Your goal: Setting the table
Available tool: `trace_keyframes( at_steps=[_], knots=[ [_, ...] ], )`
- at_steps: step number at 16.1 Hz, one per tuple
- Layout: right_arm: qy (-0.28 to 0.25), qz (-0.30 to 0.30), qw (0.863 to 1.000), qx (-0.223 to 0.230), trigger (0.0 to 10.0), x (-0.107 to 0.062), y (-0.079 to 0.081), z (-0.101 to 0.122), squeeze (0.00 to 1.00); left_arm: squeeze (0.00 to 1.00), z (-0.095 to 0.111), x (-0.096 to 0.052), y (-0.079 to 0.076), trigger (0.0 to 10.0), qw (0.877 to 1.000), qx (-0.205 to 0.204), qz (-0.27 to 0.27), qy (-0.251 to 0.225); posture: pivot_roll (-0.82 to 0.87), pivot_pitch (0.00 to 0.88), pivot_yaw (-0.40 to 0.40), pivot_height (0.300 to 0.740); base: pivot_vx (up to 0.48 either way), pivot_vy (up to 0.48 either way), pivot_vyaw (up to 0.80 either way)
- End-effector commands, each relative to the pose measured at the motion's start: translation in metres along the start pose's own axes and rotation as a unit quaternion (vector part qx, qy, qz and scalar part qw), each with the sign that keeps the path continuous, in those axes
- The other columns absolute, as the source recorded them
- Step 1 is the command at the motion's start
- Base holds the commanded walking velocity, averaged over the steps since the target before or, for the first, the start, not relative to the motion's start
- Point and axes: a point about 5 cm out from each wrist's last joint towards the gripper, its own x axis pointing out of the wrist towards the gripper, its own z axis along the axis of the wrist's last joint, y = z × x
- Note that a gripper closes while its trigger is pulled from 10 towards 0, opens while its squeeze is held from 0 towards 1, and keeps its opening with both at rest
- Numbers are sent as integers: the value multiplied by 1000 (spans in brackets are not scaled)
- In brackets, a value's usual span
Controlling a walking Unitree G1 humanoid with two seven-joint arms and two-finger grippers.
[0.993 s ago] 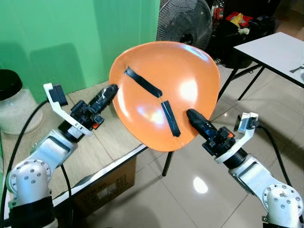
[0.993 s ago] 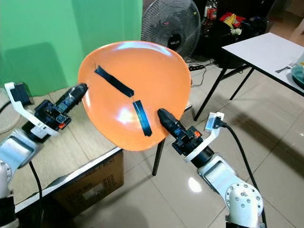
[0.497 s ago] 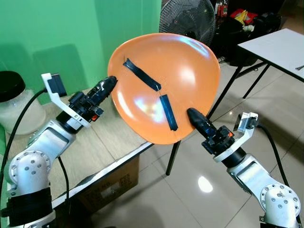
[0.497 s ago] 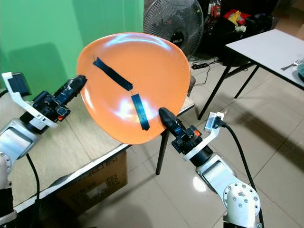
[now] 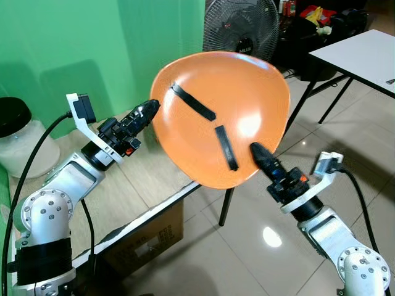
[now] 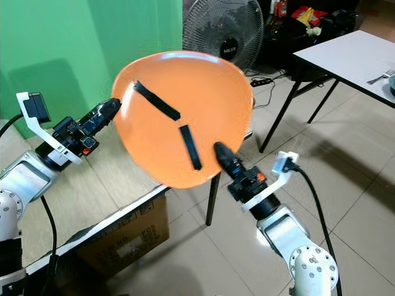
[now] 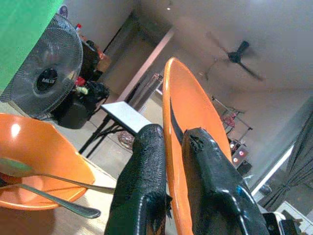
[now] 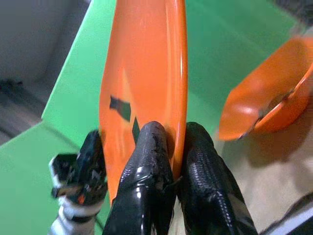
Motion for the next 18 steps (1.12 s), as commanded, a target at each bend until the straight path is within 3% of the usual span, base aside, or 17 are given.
trace_keyframes(
  at_steps=[1, 2, 3, 5, 7, 9, 11, 12, 13, 15, 16, 17, 18],
  knots=[
    [-35, -19, 999, -26, 0, -2, -1, 13, 0, 435, 12, 6, -9, 10000, 999, 23, -34, -18, -113, 0, 11, 740, 0, 0, 0],
    [-49, -25, 998, -29, 0, -2, -2, 17, 0, 110, 14, 6, -9, 10000, 999, 30, -33, -21, -114, 0, 11, 740, 0, 0, 0],
    [-75, -35, 996, -38, 0, -3, -3, 26, 0, 0, 17, 4, -6, 10000, 999, 36, -25, -31, -116, 0, 12, 740, 0, 0, 0],
    [-132, -63, 987, -68, 0, -13, -5, 48, 0, 0, 26, 2, 1, 10000, 997, 46, 0, -61, -120, 0, 11, 740, 0, 0, 0],
    [-140, -70, 984, -88, 0, -17, -2, 54, 0, 0, 24, 3, 4, 10000, 996, 68, 24, -51, -122, 0, 8, 740, 0, 0, 0],
    [-138, -83, 978, -130, 0, -21, 7, 55, 0, 0, 8, 9, 12, 10000, 982, 157, 104, -5, -127, 0, 1, 740, 0, 0, 0],
    [-135, -116, 963, -200, 0, -22, 15, 54, 0, 0, -8, 13, 12, 10000, 955, 249, 158, 40, -140, 0, 3, 740, 0, 0, 0],
    [-140, -145, 945, -259, 9529, -21, 22, 56, 0, 0, -20, 17, 6, 10000, 931, 317, 163, 74, -141, 0, 3, 740, 0, 0, 0],
    [-141, -156, 936, -282, 9529, -21, 25, 57, 0, 0, -23, 18, 3, 10000, 925, 335, 159, 83, -141, 0, 3, 740, 0, 0, 0],
    [-129, -171, 905, -366, 10000, -19, 42, 52, 0, 0, -28, 27, -10, 10000, 912, 370, 169, 48, -153, 0, 3, 740, 0, 0, 0],
    [-128, -182, 896, -385, 10000, -20, 44, 49, 0, 0, -31, 31, -14, 10000, 910, 376, 171, 42, -156, 0, 2, 740, 0, 0, -419],
    [-132, -187, 889, -396, 10000, -20, 45, 47, 0, 0, -36, 32, -14, 10000, 918, 352, 181, 39, -157, 0, 1, 740, 0, 0, -800],
    [-135, -195, 881, -409, 10000, -19, 45, 47, 0, 0, -40, 32, -13, 10000, 916, 349, 194, 38, -162, 0, 0, 740, 0, 0, -800]
  ],
)
